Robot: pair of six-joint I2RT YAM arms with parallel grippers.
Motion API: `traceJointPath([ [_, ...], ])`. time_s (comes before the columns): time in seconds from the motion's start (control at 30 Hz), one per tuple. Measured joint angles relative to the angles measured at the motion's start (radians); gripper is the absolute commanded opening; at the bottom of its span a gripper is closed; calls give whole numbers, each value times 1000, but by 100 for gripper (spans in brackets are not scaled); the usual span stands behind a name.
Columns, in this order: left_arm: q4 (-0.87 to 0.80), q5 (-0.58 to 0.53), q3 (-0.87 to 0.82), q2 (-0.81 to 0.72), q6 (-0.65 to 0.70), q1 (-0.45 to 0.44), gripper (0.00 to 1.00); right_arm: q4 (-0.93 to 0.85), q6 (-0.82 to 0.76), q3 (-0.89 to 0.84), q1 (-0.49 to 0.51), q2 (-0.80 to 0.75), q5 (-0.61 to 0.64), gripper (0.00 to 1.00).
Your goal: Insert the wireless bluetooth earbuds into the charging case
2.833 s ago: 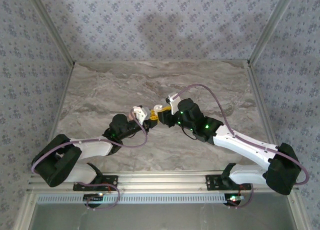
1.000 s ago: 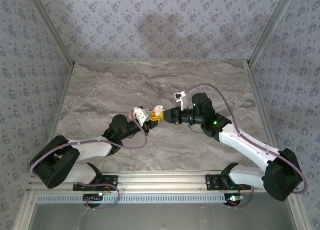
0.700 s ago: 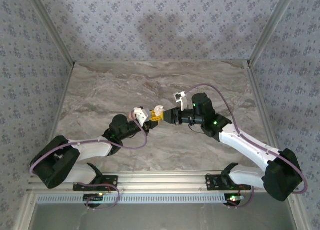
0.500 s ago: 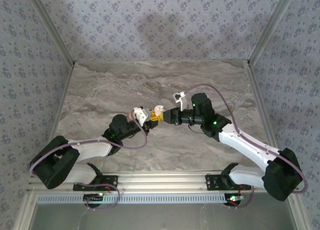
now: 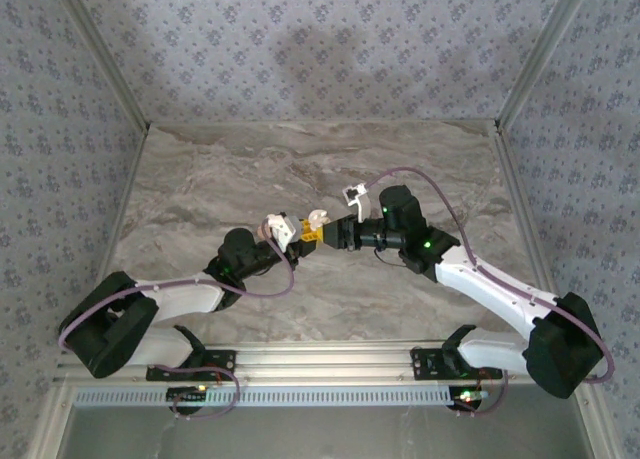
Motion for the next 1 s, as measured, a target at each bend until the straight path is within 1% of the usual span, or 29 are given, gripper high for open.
traceJointPath([
  [0.17, -2, 0, 0, 0, 0, 0, 13, -18, -3, 2, 0, -3, 9, 42],
  [0.33, -10, 0, 0, -4, 0, 0, 13, -35, -6, 2, -12, -37, 16, 42],
  [0.47, -12, 0, 0, -8, 1, 0, 13, -35, -6, 2, -20, -50, 16, 39],
  [0.67, -12, 0, 0, -8, 4, 0, 13, -36, -9, 2, -20, -40, 13, 38],
  [1.0, -16, 0, 0, -8, 7, 0, 13, -33, -9, 7, -14, -11, 0, 31],
])
